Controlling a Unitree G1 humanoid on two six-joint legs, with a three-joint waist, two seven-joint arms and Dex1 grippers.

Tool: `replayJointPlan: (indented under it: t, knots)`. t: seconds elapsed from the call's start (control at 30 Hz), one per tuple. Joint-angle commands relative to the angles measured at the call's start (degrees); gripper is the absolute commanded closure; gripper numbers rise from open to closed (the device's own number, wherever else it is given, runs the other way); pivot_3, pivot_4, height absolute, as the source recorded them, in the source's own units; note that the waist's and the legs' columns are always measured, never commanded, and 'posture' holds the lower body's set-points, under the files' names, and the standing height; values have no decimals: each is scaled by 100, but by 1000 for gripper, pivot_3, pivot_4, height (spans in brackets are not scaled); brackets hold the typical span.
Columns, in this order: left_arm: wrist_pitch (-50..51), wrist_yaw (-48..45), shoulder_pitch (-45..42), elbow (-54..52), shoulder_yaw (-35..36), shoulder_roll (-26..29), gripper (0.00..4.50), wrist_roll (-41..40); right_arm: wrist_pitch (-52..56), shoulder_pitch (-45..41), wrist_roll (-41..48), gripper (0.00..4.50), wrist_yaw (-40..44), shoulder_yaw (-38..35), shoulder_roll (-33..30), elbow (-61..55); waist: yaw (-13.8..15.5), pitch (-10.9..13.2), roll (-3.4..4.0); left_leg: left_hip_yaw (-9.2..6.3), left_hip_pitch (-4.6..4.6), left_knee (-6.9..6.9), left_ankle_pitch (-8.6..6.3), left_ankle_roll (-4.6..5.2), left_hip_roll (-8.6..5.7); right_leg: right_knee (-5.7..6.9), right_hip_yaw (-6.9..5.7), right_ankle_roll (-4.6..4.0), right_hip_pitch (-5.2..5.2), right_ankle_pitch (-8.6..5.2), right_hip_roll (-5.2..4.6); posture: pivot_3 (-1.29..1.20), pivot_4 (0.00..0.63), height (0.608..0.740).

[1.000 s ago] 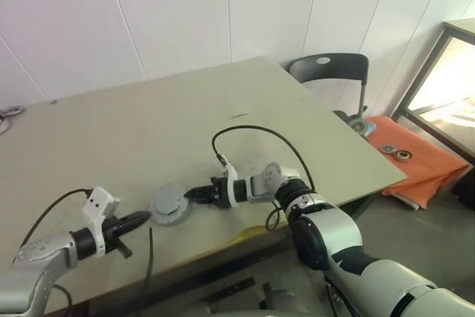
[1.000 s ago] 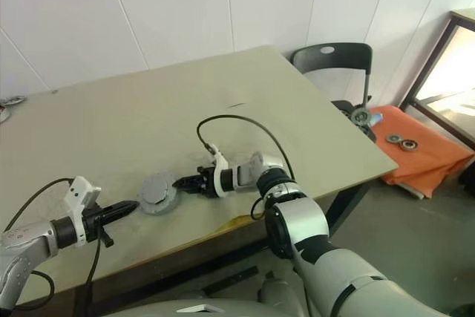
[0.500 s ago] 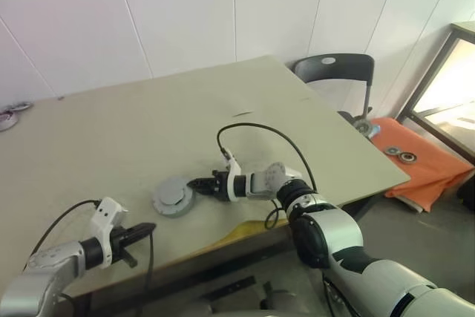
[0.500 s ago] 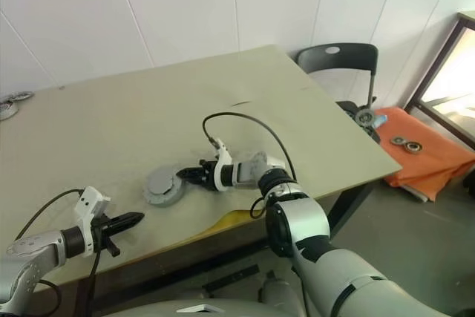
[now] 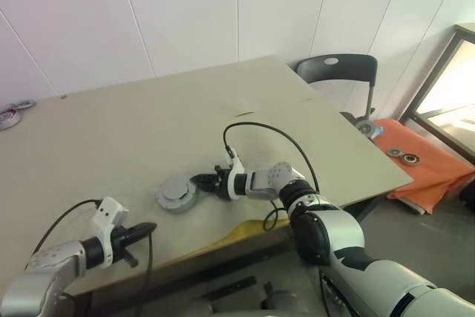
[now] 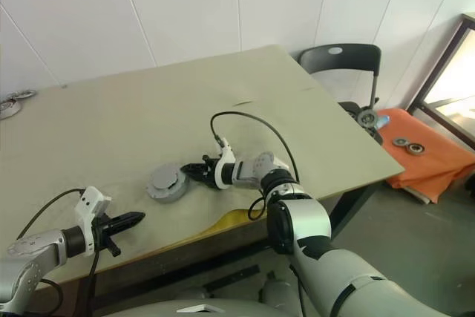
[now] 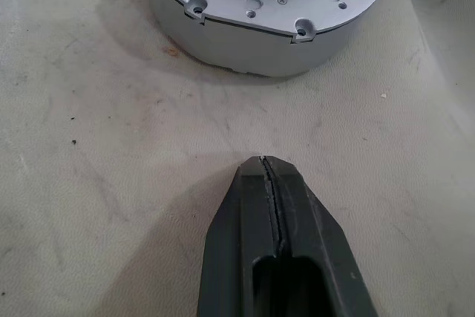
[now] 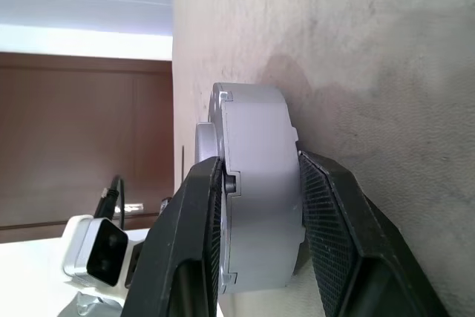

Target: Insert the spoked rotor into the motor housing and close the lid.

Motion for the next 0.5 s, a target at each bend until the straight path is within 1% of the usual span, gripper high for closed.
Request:
replayJointPlan:
  t: [0.03, 0.1, 0.2, 0.27, 0.33, 0.4, 0.5]
  knots:
    - [-13, 12, -126, -19, 65, 32, 4500, 15, 240, 277, -838, 3164, 222, 838, 234, 106, -10, 1, 2, 0, 0, 0, 0, 0, 0, 0, 0, 0, -2, 0, 1, 0, 0, 740]
    - [-17, 3, -159, 19, 71, 34, 4500, 24, 532, 262, -849, 3164, 750, 1108, 217, -61, -18, 4, 6, -1, -3, -1, 1, 1, 0, 1, 1, 2, -11, 1, 4, 0, 0, 740]
    - [-40, -9, -201, 78, 63, 27, 4500, 55, 776, 238, -934, 3164, 1100, 1316, 178, -143, -61, 5, 5, -1, -15, -19, 1, 1, 4, 1, 3, 21, -34, 16, 8, 0, 0, 740]
    - [-47, -11, -232, 105, 55, 20, 4500, 71, 1047, 229, -1022, 3164, 1496, 1578, 124, -215, -76, 4, 3, -2, -24, -29, 0, 1, 8, 1, 4, 11, -50, 32, 12, 0, 0, 740]
    - [-50, -13, -252, 121, 52, 13, 4500, 83, 1300, 205, -1139, 3164, 1869, 1873, 82, -270, -73, -1, 10, -4, -52, -35, -1, -1, 10, 1, 5, 11, -79, 32, 14, 0, 0, 740]
    - [-60, -15, -257, 137, 49, 3, 4500, 99, 1434, 172, -1231, 3164, 1975, 1956, 69, -198, -73, -8, 19, -5, -92, -27, -1, -1, 9, 3, 5, 12, -108, 34, 12, 0, 0, 740]
    - [-62, -9, -256, 132, 60, -12, 4500, 101, 1455, 108, -1218, 3164, 1827, 1679, 106, -37, -70, -7, 23, -7, -94, -25, -1, -1, 8, 4, 5, 13, -113, 35, 12, 0, 0, 740]
